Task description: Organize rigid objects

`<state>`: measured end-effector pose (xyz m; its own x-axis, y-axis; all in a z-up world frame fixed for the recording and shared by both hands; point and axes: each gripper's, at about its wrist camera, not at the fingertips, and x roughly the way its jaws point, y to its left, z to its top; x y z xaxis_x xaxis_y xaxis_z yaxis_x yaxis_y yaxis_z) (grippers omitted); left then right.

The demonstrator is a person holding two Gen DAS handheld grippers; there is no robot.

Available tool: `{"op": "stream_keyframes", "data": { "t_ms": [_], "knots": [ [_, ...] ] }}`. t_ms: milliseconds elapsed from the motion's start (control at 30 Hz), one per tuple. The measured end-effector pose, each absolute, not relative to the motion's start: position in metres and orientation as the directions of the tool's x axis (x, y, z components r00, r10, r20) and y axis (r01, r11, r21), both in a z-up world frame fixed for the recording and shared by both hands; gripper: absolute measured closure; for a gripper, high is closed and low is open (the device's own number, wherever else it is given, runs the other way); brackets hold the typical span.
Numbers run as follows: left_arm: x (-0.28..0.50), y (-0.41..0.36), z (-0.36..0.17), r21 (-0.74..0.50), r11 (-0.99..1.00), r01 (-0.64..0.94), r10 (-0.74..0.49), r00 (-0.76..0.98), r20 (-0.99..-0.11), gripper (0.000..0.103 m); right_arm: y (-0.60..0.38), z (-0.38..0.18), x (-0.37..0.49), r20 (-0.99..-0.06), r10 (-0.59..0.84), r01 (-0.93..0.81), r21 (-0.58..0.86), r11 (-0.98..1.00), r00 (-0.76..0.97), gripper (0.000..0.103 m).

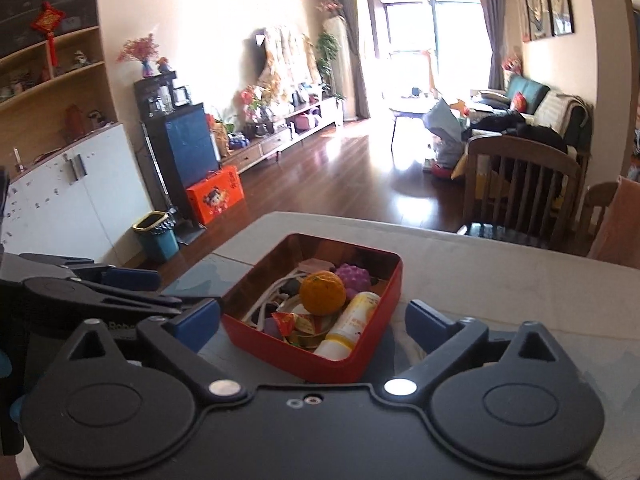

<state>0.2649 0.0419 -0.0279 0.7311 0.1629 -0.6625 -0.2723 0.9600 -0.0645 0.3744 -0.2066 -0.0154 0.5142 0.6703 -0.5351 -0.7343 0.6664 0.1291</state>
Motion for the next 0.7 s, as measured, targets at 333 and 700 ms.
{"op": "stream_keyframes", "data": {
  "t_ms": [333,700],
  "knots": [
    [0.239,0.026,-0.019,-0.063,0.953,-0.297,0.19,0.747,-0.638,0.003,-0.223,-0.006,0.357,-0.499,0.698,-0.756,0.121,0.644,0.514,0.0],
    [0.222,0.004,-0.01,-0.056,0.954,-0.294,0.194,0.752,-0.63,0.003,-0.249,0.002,0.344,-0.453,0.724,-0.762,0.137,0.633,0.52,0.0]
  ]
}}
